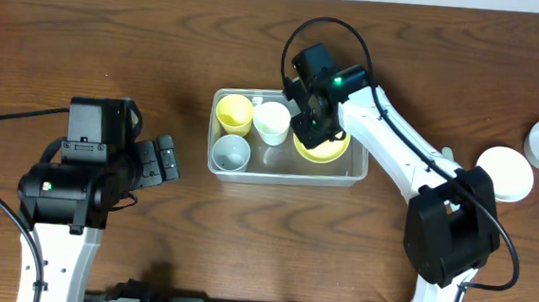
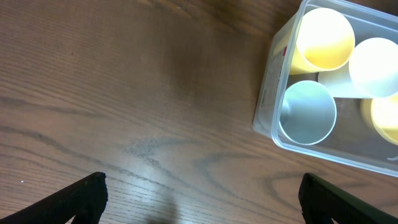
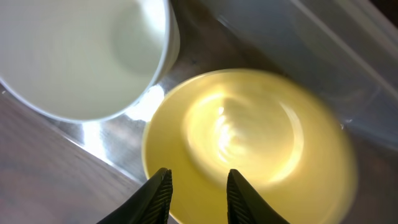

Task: Pack container
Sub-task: 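Lower the yellow bowl into the container's right side and release, then move the right gripper to the white bowl and grasp its rim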

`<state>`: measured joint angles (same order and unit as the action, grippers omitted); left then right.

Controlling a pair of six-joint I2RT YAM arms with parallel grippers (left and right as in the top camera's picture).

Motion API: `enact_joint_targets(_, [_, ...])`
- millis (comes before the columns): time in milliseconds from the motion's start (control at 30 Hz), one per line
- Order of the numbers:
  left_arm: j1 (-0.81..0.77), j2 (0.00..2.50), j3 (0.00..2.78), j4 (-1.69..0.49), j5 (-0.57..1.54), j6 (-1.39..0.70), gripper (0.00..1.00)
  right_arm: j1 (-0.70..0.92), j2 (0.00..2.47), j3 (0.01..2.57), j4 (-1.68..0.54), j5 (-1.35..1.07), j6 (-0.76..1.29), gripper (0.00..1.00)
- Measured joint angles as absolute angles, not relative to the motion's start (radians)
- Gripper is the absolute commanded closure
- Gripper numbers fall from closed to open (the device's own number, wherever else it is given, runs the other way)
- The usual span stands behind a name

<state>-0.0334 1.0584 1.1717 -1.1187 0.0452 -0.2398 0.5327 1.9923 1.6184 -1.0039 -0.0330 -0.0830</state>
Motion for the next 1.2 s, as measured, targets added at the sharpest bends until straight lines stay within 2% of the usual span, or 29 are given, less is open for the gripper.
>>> enact_joint_targets(333, [-0.033,1.058,1.172,-1.119,0.045,-0.240,0.02,0.532,1.992,1.619,-1.012,-0.024,-0.071,0.62])
enact_joint_targets(567, [-0.033,1.058,1.172,-1.119,0.046,-0.240,0.02,0.465,1.941,1.700,-1.113,0.089,0.065,0.57])
enact_joint_targets(700, [-0.033,1.058,1.172,-1.119,0.045,-0.240,0.02,0.286,1.786,1.760,-1.145,0.125,0.215,0.43])
enact_joint_targets(800, [-0.033,1.058,1.172,-1.119,0.045,-0.240,0.02,0.100,1.677,1.782,-1.197,0.134,0.314,0.39])
enact_joint_targets(967, [-0.033,1.058,1.172,-1.119,0.045,-0.240,0.02,-0.165,1.639,1.782,-1.276,0.133,0.392,0.39])
enact_joint_targets(1200, [-0.033,1.058,1.172,-1.118,0.045,-0.240,0.02,-0.321,1.733,1.642,-1.234,0.128,0.408,0.39])
